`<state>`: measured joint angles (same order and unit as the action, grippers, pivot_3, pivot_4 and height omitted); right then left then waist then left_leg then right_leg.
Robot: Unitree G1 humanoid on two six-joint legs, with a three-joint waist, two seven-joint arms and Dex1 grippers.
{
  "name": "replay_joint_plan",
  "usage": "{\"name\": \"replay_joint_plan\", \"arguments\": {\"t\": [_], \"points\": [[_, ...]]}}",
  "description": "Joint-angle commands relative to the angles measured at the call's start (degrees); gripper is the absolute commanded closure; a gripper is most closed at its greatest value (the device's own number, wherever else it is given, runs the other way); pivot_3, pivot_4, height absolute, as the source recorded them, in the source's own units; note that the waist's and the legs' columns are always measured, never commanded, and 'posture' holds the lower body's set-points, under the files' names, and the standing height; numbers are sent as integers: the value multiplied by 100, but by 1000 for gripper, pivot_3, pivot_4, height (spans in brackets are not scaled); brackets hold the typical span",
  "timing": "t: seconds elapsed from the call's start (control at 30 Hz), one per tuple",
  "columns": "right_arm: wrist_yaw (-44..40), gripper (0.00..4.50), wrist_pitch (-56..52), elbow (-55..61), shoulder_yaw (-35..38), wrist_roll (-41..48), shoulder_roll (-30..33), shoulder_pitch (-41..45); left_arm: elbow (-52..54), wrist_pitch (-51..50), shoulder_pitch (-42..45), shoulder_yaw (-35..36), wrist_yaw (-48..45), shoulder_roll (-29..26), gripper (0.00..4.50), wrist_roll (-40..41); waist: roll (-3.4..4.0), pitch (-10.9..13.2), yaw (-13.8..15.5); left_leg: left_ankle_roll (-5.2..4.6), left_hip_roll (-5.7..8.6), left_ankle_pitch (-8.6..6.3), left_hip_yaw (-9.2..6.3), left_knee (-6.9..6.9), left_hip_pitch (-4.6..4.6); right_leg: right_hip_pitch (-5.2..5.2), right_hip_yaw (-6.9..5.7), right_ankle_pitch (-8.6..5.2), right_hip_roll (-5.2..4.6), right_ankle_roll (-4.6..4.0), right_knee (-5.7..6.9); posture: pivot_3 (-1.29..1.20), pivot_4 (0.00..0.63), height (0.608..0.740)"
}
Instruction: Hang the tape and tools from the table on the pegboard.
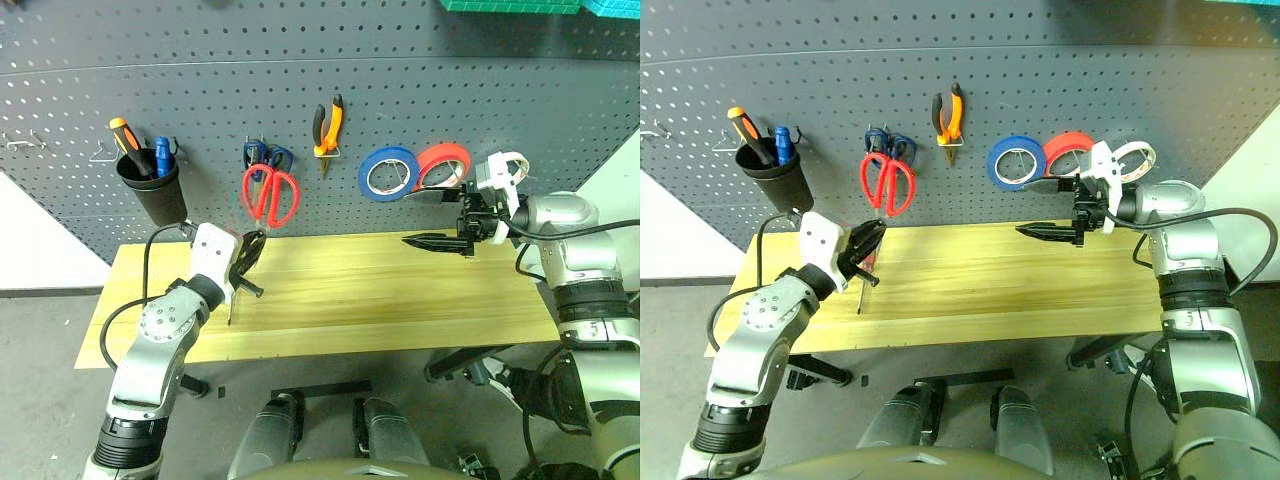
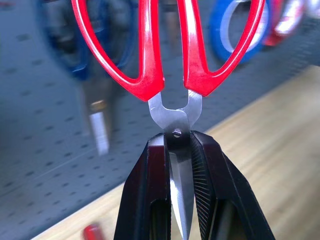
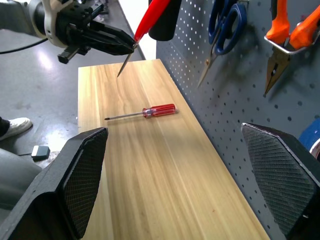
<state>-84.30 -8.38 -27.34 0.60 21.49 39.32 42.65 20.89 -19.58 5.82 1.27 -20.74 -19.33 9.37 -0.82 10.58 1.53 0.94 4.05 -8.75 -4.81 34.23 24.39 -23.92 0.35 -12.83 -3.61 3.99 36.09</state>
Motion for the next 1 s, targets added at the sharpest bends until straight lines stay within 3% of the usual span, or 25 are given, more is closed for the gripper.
{"name": "replay_joint_plan", "arguments": {"t": [0.03, 0.23, 0.5, 1.0], "points": [[-82, 0, 119, -51, 119, 8, 79, 237, -60, 559, 49, 41, 249, 271, 4244, -92, -2, -11, 58, 0, 0, 0, 1, 1, 0, 1, 0, 2, 0, 2, -1, 95, 66, 740], [-124, 0, 145, -154, 115, -50, 111, 356, -458, 1059, 125, -143, 760, 663, 4244, -590, 0, -99, 95, 1, 0, 0, 6, 2, -1, 3, 3, 7, 2, 2, -4, 94, 58, 740], [-91, 0, 62, -114, 182, -6, 120, 367, -1707, 1119, 1046, -147, 1332, 1184, 4244, -818, 3, -119, 93, 2, 0, -1, 10, 5, -34, 48, -18, 18, 4, 2, -14, 92, 55, 740], [14, 0, -17, 167, 221, 19, 161, 190, -3342, 1325, 2129, -166, 1800, 1460, 4244, -1059, 21, -143, 81, 0, 1, 0, 11, 15, -36, 53, -19, 24, 10, 10, -13, 57, 47, 740]]}}
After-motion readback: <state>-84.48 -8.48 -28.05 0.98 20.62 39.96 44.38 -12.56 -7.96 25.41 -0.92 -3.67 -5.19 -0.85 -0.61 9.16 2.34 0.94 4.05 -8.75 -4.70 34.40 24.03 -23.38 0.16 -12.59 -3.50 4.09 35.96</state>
